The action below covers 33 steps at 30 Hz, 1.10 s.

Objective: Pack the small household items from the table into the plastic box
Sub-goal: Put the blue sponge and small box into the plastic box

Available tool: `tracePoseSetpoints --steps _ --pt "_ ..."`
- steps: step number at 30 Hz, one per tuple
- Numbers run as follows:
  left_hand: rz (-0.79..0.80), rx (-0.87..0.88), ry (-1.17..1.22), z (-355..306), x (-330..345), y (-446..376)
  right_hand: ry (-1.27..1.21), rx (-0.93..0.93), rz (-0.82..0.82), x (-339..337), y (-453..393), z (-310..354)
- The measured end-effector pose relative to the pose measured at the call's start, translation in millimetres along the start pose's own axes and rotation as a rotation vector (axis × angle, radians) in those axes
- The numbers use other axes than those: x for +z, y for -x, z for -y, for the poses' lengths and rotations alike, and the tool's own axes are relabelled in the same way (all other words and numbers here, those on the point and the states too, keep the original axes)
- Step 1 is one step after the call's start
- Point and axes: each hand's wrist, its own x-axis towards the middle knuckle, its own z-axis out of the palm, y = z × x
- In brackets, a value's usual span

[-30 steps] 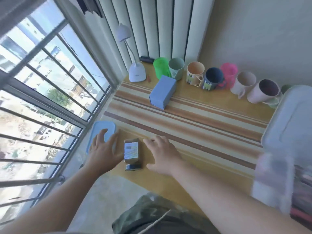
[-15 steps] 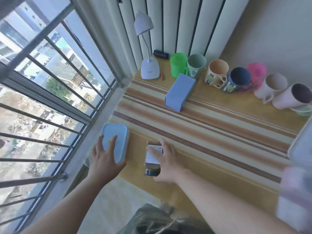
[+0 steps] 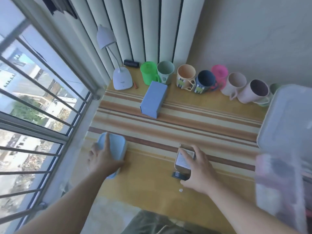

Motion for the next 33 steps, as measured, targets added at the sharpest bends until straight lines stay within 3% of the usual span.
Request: tracePoseSetpoints --steps 7,10,15,20,24,28,33 --pt "0.044 0.242 -0.158 -108 -19 -38 -0.062 0.056 -0.118 0 23 -21" --pt "-0.089 0.412 -0.054 -170 -34 -65 -0.074 0.06 -0.118 3 33 -32" --pt "-0.045 0.455 -0.009 -230 -31 -98 -0.054 0.196 -0.116 7 43 -48" --pt "-0.061 0.436 -0.086 -223 -19 -85 -0.04 0.318 -0.025 13 56 -60" --pt "-0.002 0.657 -0.197 -194 16 -25 0.057 0.323 0.089 0 61 -63" --pt "0.058 0.84 -0.338 -150 58 50 0.212 0.281 0.135 -9 60 -61" --pt "0.027 0.808 -0.318 -115 88 101 0.34 0.066 0.129 4 61 -54"
